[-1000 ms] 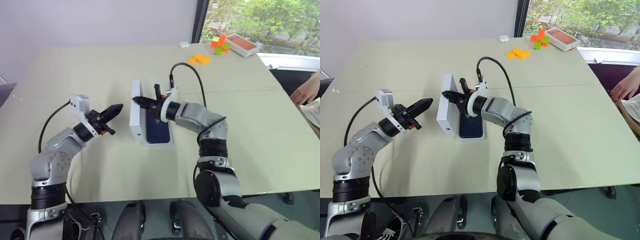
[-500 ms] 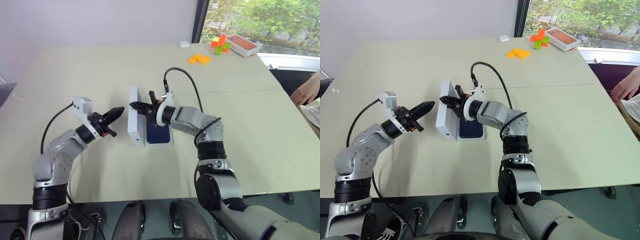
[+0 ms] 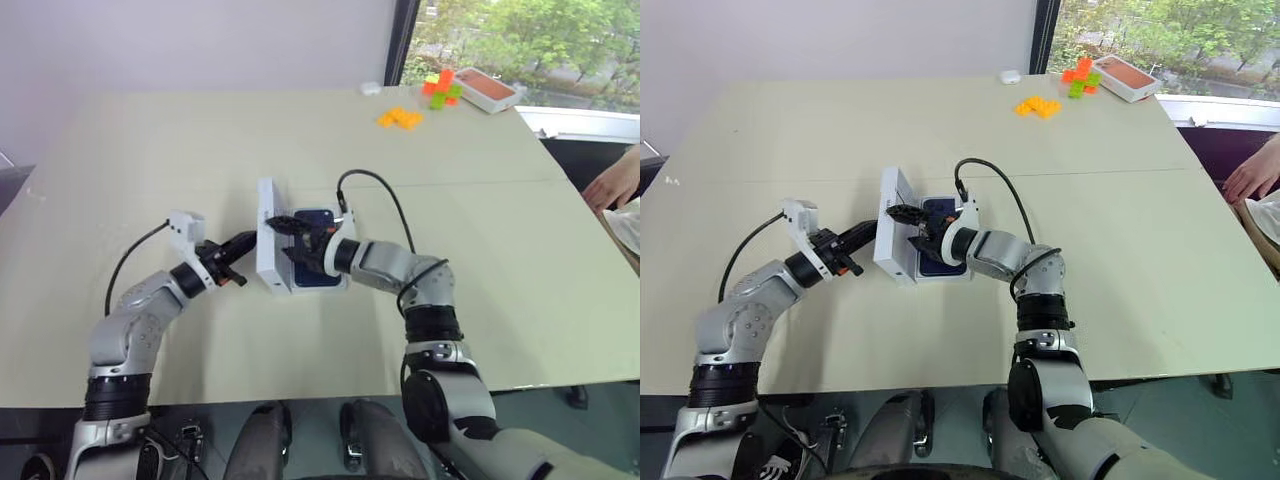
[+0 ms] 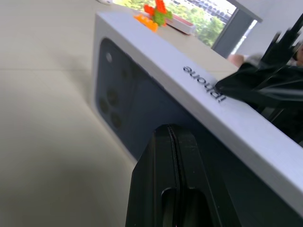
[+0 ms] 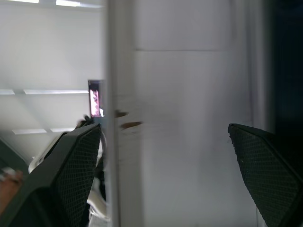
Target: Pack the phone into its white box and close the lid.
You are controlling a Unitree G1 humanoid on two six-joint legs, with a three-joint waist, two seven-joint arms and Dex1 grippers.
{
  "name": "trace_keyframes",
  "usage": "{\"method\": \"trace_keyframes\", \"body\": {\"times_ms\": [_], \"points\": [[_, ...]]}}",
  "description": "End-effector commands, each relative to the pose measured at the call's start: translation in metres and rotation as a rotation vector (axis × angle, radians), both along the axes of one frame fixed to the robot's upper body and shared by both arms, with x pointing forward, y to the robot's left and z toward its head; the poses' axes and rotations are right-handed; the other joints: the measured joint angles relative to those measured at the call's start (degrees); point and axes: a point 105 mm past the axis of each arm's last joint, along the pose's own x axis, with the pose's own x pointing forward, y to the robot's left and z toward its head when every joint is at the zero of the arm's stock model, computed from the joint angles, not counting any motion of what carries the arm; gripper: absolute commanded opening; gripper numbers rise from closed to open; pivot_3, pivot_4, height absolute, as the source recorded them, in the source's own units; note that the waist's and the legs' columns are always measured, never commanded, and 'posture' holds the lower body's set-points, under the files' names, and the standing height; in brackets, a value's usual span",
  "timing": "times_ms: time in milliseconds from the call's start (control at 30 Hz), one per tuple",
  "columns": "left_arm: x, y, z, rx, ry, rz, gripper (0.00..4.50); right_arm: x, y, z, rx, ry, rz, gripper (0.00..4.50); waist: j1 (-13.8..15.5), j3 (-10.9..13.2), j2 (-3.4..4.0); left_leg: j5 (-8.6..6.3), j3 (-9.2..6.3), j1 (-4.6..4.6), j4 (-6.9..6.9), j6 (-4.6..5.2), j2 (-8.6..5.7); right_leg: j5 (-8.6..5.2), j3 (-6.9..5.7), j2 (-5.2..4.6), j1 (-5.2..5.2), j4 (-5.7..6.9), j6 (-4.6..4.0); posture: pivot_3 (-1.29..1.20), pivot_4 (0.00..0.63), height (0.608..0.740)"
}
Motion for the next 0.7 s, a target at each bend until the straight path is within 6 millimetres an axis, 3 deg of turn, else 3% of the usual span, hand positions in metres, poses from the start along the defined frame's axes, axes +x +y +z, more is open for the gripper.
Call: {"method": "trace_keyframes", "body": {"times_ms": [33, 233, 367, 533, 700], "points": [[0.002, -0.010, 0.013, 0.006, -0.066, -0.026, 0.00, 0.004, -0.018, 0.027, -0.047, -0.166, 0.001, 4.45, 0.12, 0.00, 0.00, 0.00, 0.00, 0.00, 0.00, 0.01, 0.00, 0.00, 0.00, 0.00, 0.00, 0.00, 0.00, 0.00, 0.150, 0.740], [0.004, -0.028, 0.016, 0.006, -0.085, -0.076, 0.00, 0.018, -0.055, 0.039, -0.176, -0.315, -0.062, 4.45, 0.25, 0.00, -0.01, 0.01, 0.02, -0.03, -0.02, 0.02, -0.01, 0.00, 0.00, 0.00, 0.00, -0.05, 0.01, 0.00, 0.150, 0.740], [0.010, -0.045, 0.011, -0.005, -0.074, -0.107, 0.00, 0.032, -0.093, 0.050, -0.370, -0.490, -0.096, 4.45, 0.26, 0.01, 0.00, -0.01, 0.05, -0.02, -0.03, 0.04, -0.02, 0.00, 0.00, 0.02, 0.00, -0.08, 0.02, 0.00, 0.150, 0.740], [0.016, -0.052, 0.011, -0.015, -0.077, -0.120, 0.00, 0.039, -0.103, 0.051, -0.490, -0.615, -0.091, 4.45, -0.01, 0.01, -0.01, -0.01, 0.05, 0.00, -0.05, 0.04, 0.01, 0.01, 0.02, 0.07, 0.00, -0.10, 0.04, 0.00, 0.150, 0.740], [0.018, -0.046, 0.015, -0.007, -0.091, -0.102, 0.00, 0.042, -0.105, 0.049, -0.619, -0.756, -0.066, 4.45, 0.22, 0.01, -0.01, -0.01, 0.04, -0.01, -0.07, 0.04, 0.02, 0.01, 0.01, 0.08, 0.00, -0.11, 0.04, 0.00, 0.150, 0.740]]}}
